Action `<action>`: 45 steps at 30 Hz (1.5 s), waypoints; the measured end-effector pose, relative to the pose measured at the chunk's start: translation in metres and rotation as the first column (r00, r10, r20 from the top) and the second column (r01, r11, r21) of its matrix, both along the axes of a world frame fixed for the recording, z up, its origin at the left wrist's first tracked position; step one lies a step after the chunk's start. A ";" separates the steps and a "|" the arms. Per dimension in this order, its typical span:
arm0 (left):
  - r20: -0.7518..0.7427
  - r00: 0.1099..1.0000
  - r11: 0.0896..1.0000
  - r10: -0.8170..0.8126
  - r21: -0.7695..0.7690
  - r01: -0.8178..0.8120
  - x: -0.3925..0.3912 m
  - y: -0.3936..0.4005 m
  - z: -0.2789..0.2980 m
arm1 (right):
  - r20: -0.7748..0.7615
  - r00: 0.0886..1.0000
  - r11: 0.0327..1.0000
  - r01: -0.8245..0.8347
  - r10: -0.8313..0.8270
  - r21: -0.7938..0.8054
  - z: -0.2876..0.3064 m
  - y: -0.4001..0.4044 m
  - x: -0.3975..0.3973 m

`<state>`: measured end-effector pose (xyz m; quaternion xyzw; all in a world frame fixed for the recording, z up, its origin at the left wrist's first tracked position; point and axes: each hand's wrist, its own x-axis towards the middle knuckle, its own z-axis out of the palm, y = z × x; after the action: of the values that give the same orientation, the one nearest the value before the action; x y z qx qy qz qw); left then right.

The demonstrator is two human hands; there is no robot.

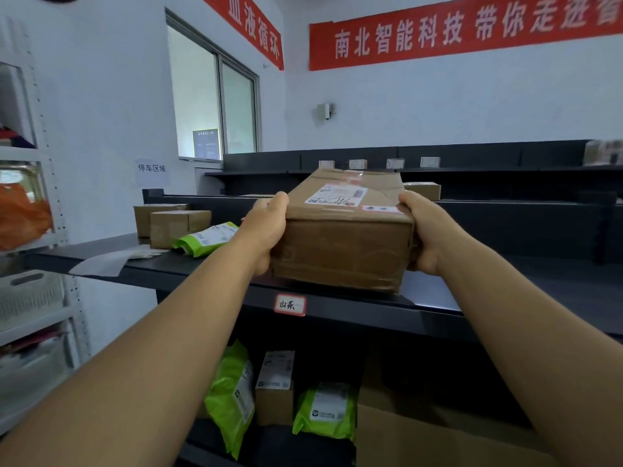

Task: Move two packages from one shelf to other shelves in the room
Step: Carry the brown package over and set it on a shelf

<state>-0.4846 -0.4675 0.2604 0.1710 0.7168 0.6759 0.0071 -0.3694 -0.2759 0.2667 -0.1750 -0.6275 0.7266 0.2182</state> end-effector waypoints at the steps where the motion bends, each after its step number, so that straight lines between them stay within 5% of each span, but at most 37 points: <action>1: 0.003 1.000 1.000 0.005 0.006 -0.005 -0.003 0.000 0.000 | 0.019 1.000 1.000 -0.001 0.000 0.018 0.002 0.000 -0.001; 16: 0.145 0.989 1.000 0.011 0.006 -0.012 0.010 0.015 0.001 | 0.201 0.978 0.988 0.035 -0.065 0.151 0.013 0.016 0.004; 29: 0.130 0.991 0.999 0.017 -0.029 -0.013 0.032 0.025 -0.004 | 0.181 0.979 0.988 0.064 -0.090 0.142 -0.005 0.027 0.017; 45: -0.064 0.994 0.982 0.084 0.177 -0.072 0.100 -0.028 -0.007 | -0.139 0.936 0.932 0.341 -0.324 0.124 -0.002 -0.046 0.098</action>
<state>-0.3849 -0.4957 0.2531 0.1668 0.6609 0.7293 -0.0601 -0.2709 -0.3223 0.2644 -0.2198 -0.6266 0.6401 0.3865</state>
